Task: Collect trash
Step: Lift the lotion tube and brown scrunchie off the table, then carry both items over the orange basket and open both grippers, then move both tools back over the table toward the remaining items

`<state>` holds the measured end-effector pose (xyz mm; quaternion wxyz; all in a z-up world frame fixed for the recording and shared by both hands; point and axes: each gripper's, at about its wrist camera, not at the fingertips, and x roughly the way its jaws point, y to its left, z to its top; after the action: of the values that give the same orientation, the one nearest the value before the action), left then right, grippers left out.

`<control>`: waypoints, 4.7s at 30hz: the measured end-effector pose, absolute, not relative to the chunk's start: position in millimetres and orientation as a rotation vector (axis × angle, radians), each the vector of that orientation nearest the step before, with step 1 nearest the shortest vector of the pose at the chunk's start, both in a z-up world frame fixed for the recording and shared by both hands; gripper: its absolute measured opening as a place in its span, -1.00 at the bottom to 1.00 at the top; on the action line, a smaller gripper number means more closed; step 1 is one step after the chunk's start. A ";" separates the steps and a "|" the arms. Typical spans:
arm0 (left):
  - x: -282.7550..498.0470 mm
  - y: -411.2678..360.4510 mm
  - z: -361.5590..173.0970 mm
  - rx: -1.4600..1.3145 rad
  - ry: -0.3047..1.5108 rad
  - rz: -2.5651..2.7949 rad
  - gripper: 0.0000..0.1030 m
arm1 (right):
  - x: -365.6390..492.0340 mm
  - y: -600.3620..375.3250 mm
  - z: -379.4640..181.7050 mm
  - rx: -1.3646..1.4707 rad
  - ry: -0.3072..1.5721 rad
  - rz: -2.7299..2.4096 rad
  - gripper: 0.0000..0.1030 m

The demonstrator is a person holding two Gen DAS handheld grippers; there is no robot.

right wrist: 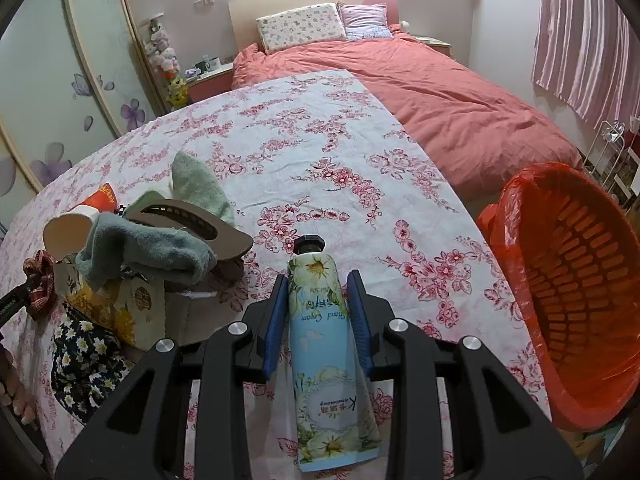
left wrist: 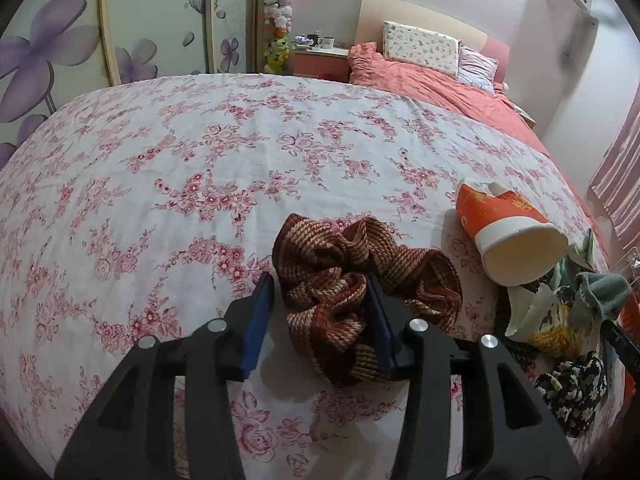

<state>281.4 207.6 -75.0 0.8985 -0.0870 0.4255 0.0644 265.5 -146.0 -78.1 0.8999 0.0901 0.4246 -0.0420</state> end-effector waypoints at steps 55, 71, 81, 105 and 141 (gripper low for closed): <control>263.3 187.5 -49.5 -0.159 0.797 0.058 -0.52 | 242.1 -145.3 -59.5 0.192 0.814 -0.053 -0.47; 214.9 104.0 33.3 -0.133 0.617 -0.119 -0.53 | 190.3 -190.4 6.0 0.257 0.613 -0.104 -0.47; 205.3 -27.5 49.8 -0.100 0.611 -0.400 -0.52 | 163.5 -254.8 18.1 0.308 0.519 -0.251 -0.47; 243.7 -205.7 -17.3 0.056 0.779 -0.595 0.14 | 168.2 -363.2 -28.3 0.474 0.550 -0.394 -0.08; 223.7 40.3 -74.9 -0.030 0.883 -0.205 -0.25 | 187.1 -182.1 -31.9 0.158 0.688 -0.124 0.42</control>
<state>223.7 40.3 -74.9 0.8990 -0.0143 0.4264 -0.0992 187.1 -182.1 -31.9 0.9365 0.0771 0.3368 -0.0605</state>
